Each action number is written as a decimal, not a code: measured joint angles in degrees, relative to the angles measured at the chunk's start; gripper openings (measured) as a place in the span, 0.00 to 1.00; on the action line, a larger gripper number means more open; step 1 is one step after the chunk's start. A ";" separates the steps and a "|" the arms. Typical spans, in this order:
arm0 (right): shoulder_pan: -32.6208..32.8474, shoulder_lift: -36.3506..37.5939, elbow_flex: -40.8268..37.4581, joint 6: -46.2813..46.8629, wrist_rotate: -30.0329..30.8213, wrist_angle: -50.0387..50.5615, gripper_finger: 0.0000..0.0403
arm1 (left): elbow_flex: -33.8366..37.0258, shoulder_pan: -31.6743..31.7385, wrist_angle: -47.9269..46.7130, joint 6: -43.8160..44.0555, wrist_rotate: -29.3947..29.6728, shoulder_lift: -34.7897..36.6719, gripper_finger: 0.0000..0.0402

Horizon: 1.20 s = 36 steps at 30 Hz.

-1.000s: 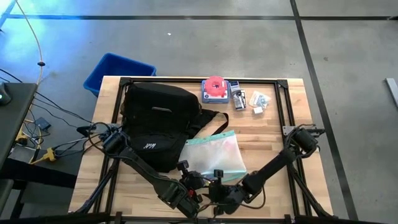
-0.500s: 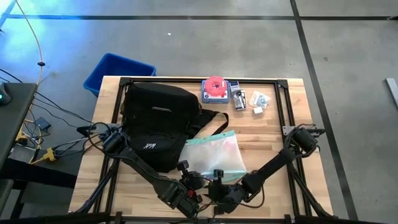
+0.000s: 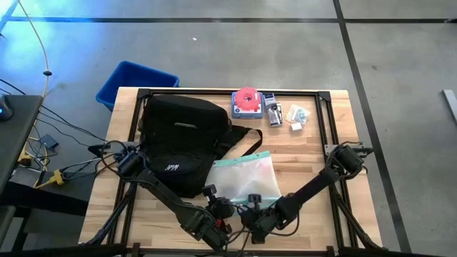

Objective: Unpack backpack
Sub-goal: Put the scented candle into the zip bag, then put the white charger adapter into the zip bag

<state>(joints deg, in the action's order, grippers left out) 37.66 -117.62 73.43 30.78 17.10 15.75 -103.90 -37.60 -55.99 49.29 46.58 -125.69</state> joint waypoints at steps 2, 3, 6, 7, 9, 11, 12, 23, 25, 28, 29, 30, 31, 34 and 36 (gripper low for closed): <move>0.02 0.00 0.00 0.94 1.14 1.20 0.04 | 0.00 0.00 0.00 -0.02 -0.02 0.00 0.00; -0.01 0.00 0.00 1.26 1.35 1.31 0.03 | 0.00 0.00 0.00 0.01 -0.04 0.00 0.00; -0.90 -0.34 0.00 -0.43 8.01 0.41 0.00 | 0.00 0.00 0.02 0.01 0.02 0.00 0.00; -1.77 -0.70 0.02 -0.80 11.76 -0.19 0.00 | 0.00 0.00 0.02 0.01 0.04 0.00 0.00; -4.40 -1.43 0.02 -0.16 15.80 -0.43 0.00 | 0.02 0.02 -0.05 0.03 0.31 0.00 0.00; -6.79 -1.86 0.02 0.35 16.93 -0.27 0.00 | 0.04 0.13 -0.37 0.09 0.51 0.00 0.00; -7.64 -1.92 0.02 0.40 16.96 -0.16 0.00 | 0.04 0.21 -0.33 0.07 0.57 0.00 0.00; -0.74 4.68 0.00 -5.43 20.90 -0.70 0.00 | 0.02 -0.04 0.20 0.16 -0.19 -0.02 0.00; 2.30 7.34 0.00 -7.03 19.19 -0.80 0.00 | 0.02 -0.04 0.20 0.14 -0.19 -0.02 0.00; 6.09 10.92 0.00 -7.29 15.59 1.71 0.00 | 0.02 0.02 0.09 0.16 -0.22 -0.02 0.00; 6.95 12.00 0.00 -7.00 15.36 3.85 0.00 | 0.02 0.07 0.09 0.16 -0.21 -0.02 0.00; 7.53 13.19 0.00 -5.24 15.73 6.69 0.00 | 0.02 0.12 0.07 0.18 -0.21 -0.02 0.00; 7.72 14.52 0.00 -2.79 16.29 10.25 0.01 | 0.02 0.13 0.02 0.24 -0.21 -0.02 0.00; 6.82 19.29 0.01 4.25 17.75 22.78 0.06 | 0.02 0.13 -0.01 0.64 -0.20 -0.02 0.00; 5.19 22.11 0.02 7.98 18.69 32.28 0.12 | 0.02 0.17 -0.05 0.64 -0.17 -0.02 0.00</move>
<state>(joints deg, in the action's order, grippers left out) 42.84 -95.51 73.45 38.75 35.79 48.03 -103.88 -37.44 -56.04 49.93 46.41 -125.71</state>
